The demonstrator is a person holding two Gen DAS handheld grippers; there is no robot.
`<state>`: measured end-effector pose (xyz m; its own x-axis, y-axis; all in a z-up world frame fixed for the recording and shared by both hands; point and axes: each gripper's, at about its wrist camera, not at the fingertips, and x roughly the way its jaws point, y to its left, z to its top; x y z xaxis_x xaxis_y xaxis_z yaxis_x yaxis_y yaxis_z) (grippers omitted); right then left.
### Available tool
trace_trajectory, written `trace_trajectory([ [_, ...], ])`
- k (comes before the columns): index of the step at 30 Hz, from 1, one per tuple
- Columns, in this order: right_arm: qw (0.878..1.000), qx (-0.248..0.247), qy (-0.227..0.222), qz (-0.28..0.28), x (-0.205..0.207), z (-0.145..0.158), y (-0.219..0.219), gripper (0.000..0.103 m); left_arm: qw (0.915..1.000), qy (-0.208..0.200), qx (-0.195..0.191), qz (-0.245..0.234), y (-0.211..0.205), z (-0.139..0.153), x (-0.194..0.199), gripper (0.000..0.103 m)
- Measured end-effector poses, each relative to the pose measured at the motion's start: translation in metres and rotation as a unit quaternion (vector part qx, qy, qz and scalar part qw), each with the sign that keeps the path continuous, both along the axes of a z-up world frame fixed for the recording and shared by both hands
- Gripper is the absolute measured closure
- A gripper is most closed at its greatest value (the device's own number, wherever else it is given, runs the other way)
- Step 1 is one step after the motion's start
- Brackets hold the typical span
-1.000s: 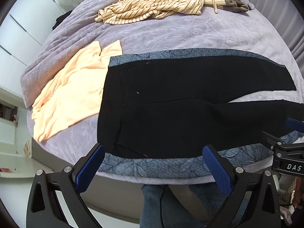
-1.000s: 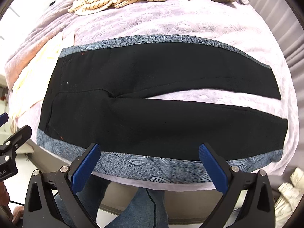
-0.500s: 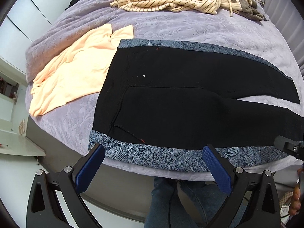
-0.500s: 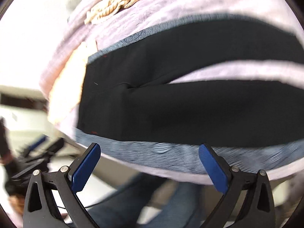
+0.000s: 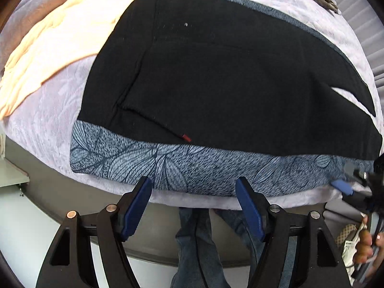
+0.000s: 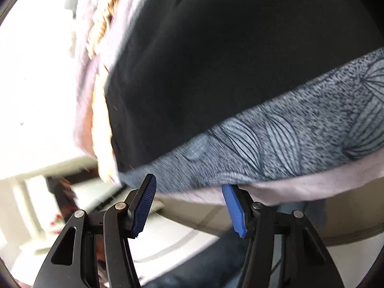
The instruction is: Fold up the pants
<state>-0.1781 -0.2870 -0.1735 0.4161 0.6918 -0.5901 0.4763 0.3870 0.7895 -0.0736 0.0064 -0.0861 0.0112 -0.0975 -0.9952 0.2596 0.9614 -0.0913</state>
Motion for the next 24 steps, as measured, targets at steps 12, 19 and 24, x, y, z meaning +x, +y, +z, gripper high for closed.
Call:
trace_trajectory([
  [12,1.000,0.012,-0.016,-0.012,0.020,-0.018,0.033,0.040,0.9994,0.002,-0.022,0.026,0.023,-0.006,0.004,0.022],
  [19,0.997,0.071,-0.023,0.007,0.067,-0.024,0.069,0.040,0.9943,0.031,-0.087,0.052,0.030,-0.013,-0.003,0.022],
  [24,0.990,0.099,-0.099,-0.009,0.076,0.028,0.055,0.039,0.9714,0.067,-0.204,0.102,0.035,-0.016,-0.001,0.022],
])
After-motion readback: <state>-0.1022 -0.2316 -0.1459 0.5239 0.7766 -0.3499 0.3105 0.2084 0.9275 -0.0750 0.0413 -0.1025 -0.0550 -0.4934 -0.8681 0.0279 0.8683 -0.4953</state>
